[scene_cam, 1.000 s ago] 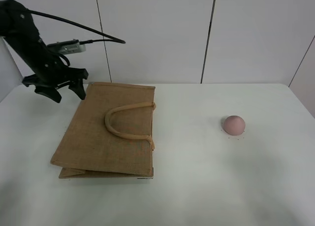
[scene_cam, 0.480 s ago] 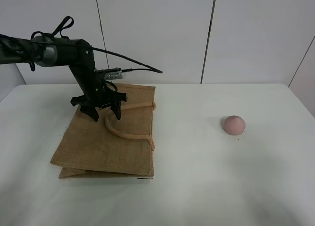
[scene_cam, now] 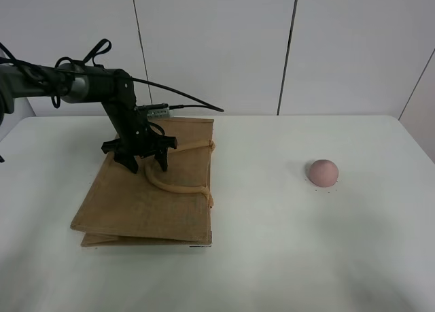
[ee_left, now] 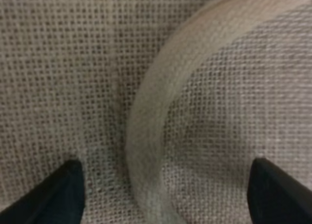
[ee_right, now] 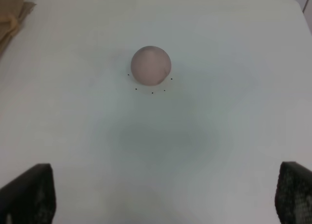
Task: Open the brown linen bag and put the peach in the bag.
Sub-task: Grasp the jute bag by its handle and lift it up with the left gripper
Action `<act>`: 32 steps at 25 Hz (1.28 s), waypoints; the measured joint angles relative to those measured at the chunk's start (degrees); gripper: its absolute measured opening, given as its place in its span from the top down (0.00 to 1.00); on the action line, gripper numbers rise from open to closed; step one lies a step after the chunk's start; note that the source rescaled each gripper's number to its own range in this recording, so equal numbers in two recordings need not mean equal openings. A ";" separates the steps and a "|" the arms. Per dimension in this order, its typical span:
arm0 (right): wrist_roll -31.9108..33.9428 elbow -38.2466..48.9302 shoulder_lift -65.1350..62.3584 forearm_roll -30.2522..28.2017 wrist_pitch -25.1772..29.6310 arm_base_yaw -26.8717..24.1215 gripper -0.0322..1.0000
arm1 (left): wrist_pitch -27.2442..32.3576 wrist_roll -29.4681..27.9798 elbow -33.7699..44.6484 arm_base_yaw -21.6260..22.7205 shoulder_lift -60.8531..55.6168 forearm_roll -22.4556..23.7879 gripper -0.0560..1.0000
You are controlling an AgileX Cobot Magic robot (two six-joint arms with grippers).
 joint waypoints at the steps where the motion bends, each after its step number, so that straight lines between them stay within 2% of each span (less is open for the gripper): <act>1: 0.00 0.00 0.00 0.00 0.00 0.00 0.00 | -0.28 0.00 0.00 0.00 0.65 0.00 0.08; 5: 0.00 0.00 0.00 0.00 0.00 0.00 0.00 | -0.86 0.00 -0.11 0.00 1.98 0.14 0.16; 7: 0.00 0.00 0.00 0.00 0.00 0.00 0.00 | -0.86 0.00 -0.11 0.00 2.18 0.59 0.27; 8: 0.00 0.00 0.00 0.00 0.00 0.00 0.00 | -0.86 0.00 -0.11 0.00 2.18 0.77 0.34; 11: 0.00 0.00 0.00 0.00 0.00 0.00 0.00 | -1.00 0.00 -0.44 0.00 2.23 0.38 0.73; 13: 0.00 0.00 0.00 0.00 0.00 0.00 0.00 | -0.87 0.00 -0.58 0.00 2.05 0.12 0.93; 18: 0.00 0.00 0.00 0.00 0.00 0.00 0.00 | 0.49 0.00 -0.81 0.00 -0.02 0.28 0.94; 22: 0.00 0.00 0.00 0.00 0.00 0.00 0.00 | 6.24 -0.02 -5.09 0.00 -5.59 0.40 0.94; 30: 0.00 0.00 0.00 0.00 0.00 0.00 0.00 | 21.05 2.48 -24.82 0.00 -12.39 0.59 0.94; 32: 0.00 0.00 0.00 0.00 0.00 0.00 0.00 | 21.17 3.41 -29.76 0.00 -12.65 0.51 0.94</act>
